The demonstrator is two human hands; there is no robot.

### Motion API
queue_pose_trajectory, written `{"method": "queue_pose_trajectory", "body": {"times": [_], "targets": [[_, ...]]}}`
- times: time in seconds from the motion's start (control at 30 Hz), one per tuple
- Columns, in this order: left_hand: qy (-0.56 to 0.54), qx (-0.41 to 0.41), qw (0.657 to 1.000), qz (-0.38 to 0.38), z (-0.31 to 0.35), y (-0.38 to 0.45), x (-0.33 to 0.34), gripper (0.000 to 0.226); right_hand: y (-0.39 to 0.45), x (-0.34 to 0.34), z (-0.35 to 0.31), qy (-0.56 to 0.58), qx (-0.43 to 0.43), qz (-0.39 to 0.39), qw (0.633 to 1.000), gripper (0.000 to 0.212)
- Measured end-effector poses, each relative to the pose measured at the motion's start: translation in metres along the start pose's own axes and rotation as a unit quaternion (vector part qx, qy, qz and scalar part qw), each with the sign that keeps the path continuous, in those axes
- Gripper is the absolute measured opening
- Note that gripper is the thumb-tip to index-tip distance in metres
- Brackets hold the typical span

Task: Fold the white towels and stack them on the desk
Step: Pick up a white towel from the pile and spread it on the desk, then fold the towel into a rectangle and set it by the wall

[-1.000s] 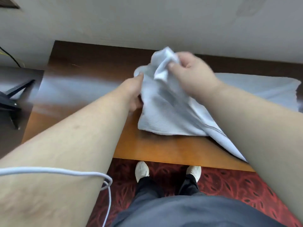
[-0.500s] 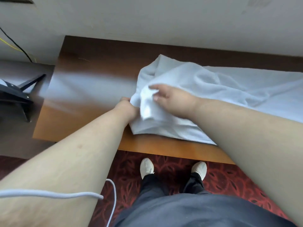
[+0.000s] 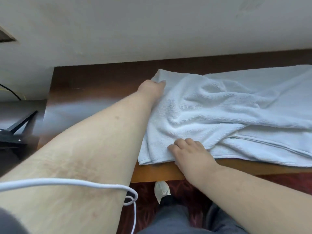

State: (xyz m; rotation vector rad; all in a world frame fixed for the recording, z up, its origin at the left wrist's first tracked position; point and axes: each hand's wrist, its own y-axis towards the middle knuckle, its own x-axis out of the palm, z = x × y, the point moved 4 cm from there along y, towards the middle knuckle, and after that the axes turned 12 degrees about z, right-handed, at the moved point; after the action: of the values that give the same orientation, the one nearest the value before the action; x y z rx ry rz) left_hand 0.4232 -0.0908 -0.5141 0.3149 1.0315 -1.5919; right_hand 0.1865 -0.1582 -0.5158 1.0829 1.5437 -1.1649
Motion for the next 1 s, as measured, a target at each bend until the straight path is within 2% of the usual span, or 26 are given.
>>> {"method": "queue_pose_trajectory", "body": {"times": [0.07, 0.13, 0.17, 0.23, 0.3, 0.37, 0.4, 0.5, 0.57, 0.63, 0.7, 0.8, 0.9, 1.0], "targets": [[0.053, 0.008, 0.999, 0.002, 0.001, 0.014, 0.004, 0.064, 0.005, 0.002, 0.002, 0.024, 0.014, 0.016, 0.999, 0.046], [0.075, 0.049, 0.996, 0.006, 0.003, 0.023, 0.007, 0.055, 0.007, 0.003, 0.003, 0.044, 0.026, 0.014, 0.999, 0.044], [0.052, 0.062, 0.997, 0.014, 0.005, 0.026, 0.006, 0.048, 0.007, 0.000, 0.003, 0.061, 0.031, 0.016, 0.998, 0.039], [-0.064, 0.065, 0.995, 0.048, 0.008, 0.030, -0.002, 0.035, 0.006, -0.014, 0.000, 0.110, 0.031, 0.044, 0.993, 0.030], [-0.181, 0.063, 0.978, 0.084, 0.011, 0.030, -0.018, 0.029, 0.003, -0.031, -0.005, 0.146, 0.015, 0.110, 0.983, 0.031], [-0.235, 0.072, 0.965, 0.091, 0.013, 0.033, -0.034, 0.027, -0.001, -0.045, -0.013, 0.171, -0.001, 0.172, 0.970, 0.032], [-0.246, 0.074, 0.963, 0.084, 0.014, 0.036, -0.040, 0.025, 0.000, -0.050, -0.018, 0.177, -0.004, 0.178, 0.968, 0.032], [-0.267, 0.058, 0.959, 0.071, 0.006, 0.045, -0.049, 0.026, 0.012, -0.049, -0.035, 0.178, -0.017, 0.130, 0.975, 0.032], [-0.286, 0.013, 0.957, 0.055, -0.009, 0.049, -0.044, 0.046, 0.020, -0.033, -0.042, 0.145, -0.018, 0.049, 0.988, 0.026], [-0.328, -0.045, 0.944, 0.004, -0.026, 0.050, -0.033, 0.064, 0.020, -0.015, -0.048, 0.111, -0.017, -0.024, 0.993, 0.023], [-0.367, -0.069, 0.927, -0.028, -0.031, 0.055, -0.027, 0.060, 0.014, -0.004, -0.051, 0.088, -0.009, -0.047, 0.995, 0.027], [-0.297, -0.027, 0.954, -0.035, -0.020, 0.069, -0.024, 0.050, 0.008, 0.003, -0.052, 0.037, -0.010, -0.036, 0.999, 0.045], [-0.236, 0.009, 0.971, -0.040, -0.009, 0.076, -0.020, 0.054, 0.011, 0.008, -0.057, 0.033, -0.026, -0.049, 0.998, 0.041], [-0.227, 0.029, 0.973, 0.008, -0.004, 0.079, -0.026, 0.070, 0.018, 0.007, -0.054, 0.052, -0.031, -0.066, 0.996, 0.035]]}}
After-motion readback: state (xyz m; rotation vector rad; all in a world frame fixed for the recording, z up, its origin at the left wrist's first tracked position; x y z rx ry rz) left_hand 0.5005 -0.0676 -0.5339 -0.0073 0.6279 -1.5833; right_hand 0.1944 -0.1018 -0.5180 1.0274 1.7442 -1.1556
